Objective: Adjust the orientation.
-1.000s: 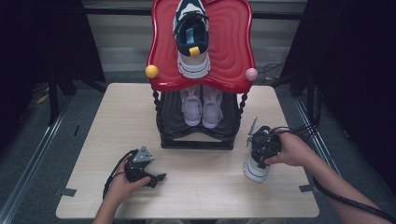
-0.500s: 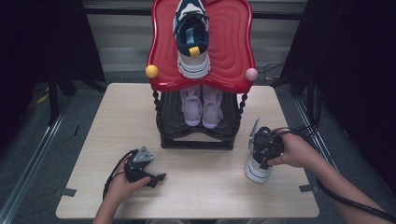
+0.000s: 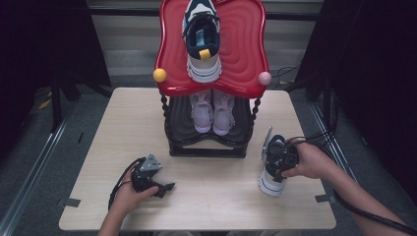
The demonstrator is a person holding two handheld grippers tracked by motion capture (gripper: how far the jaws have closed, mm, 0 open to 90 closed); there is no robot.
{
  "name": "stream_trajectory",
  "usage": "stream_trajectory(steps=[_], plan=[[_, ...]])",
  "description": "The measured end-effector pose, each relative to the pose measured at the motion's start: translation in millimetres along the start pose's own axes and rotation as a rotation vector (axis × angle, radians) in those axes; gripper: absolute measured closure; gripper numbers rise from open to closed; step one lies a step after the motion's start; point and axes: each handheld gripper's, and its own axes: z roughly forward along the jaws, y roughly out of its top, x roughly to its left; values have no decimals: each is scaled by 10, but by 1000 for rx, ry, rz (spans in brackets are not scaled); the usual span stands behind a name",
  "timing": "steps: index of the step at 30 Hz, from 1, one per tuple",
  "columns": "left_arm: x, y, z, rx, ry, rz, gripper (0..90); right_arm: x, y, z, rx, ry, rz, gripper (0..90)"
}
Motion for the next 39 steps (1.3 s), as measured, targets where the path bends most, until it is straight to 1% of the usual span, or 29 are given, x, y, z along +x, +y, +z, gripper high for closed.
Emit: stream_trajectory(steps=[1, 2, 3, 4, 5, 6, 8, 9, 10, 13, 16, 17, 18, 19, 20, 21, 22, 23, 24, 29, 30, 31, 32, 33, 35, 37, 39], plan=[[0, 0, 0, 0, 0, 0, 68, 12, 2, -1, -6, 8, 24, 706], [0, 0, 0, 0, 0, 0, 68, -12, -5, 12, -24, 13, 11, 704], [0, 0, 0, 1, 0, 0, 68, -7, -3, 9, -25, 16, 28, 700], [0, 0, 0, 1, 0, 0, 68, -27, -11, 17, -32, 12, 11, 690], [0, 0, 0, 0, 0, 0, 68, -24, -15, 25, -31, 19, 28, 674], [0, 0, 0, 0, 0, 0, 68, -28, -14, 32, -16, 12, 37, 665], [0, 0, 0, 1, 0, 0, 68, -37, -16, 78, -17, 24, 44, 660], [0, 0, 0, 1, 0, 0, 68, -39, -14, 101, -20, 24, 34, 670], [0, 0, 0, 0, 0, 0, 68, -19, -3, 114, -21, 36, 47, 675], [0, 0, 0, 0, 0, 0, 68, -30, 5, 140, -29, 32, 20, 700], [0, 0, 0, 0, 0, 0, 68, -24, -4, 133, -41, 20, 23, 708], [0, 0, 0, 0, 0, 0, 68, -7, -6, 126, -30, 20, 43, 711], [0, 0, 0, 1, 0, 0, 68, -11, -9, 128, -26, 17, 23, 713], [0, 0, 0, 0, 0, 0, 68, -5, -12, 122, -25, 7, 18, 713], [0, 0, 0, 0, 0, 0, 68, 5, -20, 106, -8, 2, 32, 717], [0, 0, 0, 0, 0, 0, 68, 2, -21, 100, -20, 3, 18, 717], [0, 0, 0, 0, 0, 0, 68, -3, -24, 89, -29, -7, 7, 717], [0, 0, 0, 0, 0, 0, 68, -8, -28, 69, -23, -9, -5, 717], [0, 0, 0, 0, 0, 1, 68, 3, -28, 49, -25, -6, 12, 717], [0, 0, 0, 0, 0, 0, 68, 16, -27, -58, -20, -12, -2, 717], [-3, 0, 3, -4, 1, -4, 68, 36, -21, -103, -6, -13, 16, 717], [-3, 0, 3, -5, 1, -4, 68, 27, -20, -122, -15, -15, -8, 717], [-3, 0, 3, -5, 0, -4, 68, 38, -15, -155, -5, -17, -4, 717], [-3, 0, 3, -5, 1, -4, 68, 31, -11, -177, -18, -22, -23, 717], [-1, 0, 2, -4, 2, -1, 68, 42, -4, -237, -17, -32, -24, 717], [-1, 0, 2, -4, 3, -1, 68, 60, -3, -306, -9, -37, -9, 717], [-2, 0, 2, -3, 3, -2, 68, 70, -4, -367, -9, -43, -13, 717]])
